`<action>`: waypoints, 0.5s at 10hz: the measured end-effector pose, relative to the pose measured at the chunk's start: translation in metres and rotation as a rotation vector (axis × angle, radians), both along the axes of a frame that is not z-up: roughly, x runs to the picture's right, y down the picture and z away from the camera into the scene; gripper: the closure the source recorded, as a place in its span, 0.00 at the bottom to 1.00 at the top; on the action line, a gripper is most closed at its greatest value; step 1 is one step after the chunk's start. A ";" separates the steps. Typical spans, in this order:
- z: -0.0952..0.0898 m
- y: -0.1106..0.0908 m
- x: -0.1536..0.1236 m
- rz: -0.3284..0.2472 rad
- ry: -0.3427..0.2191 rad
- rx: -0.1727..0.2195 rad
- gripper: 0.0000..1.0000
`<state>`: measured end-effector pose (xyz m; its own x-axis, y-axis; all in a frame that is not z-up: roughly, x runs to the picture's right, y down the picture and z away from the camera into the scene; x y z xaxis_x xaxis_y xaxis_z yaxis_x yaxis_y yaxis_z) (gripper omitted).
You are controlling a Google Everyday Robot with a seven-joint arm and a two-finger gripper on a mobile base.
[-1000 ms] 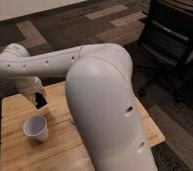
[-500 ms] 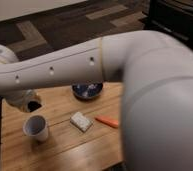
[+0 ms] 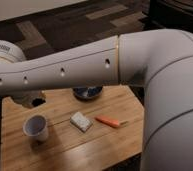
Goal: Place the eraser in the ceramic cup
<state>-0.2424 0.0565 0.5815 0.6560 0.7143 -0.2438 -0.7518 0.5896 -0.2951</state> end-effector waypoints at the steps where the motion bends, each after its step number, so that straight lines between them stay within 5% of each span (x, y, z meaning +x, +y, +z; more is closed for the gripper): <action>1: 0.000 0.000 0.000 -0.001 0.000 0.000 1.00; 5: -0.008 0.031 -0.027 0.022 -0.076 -0.105 1.00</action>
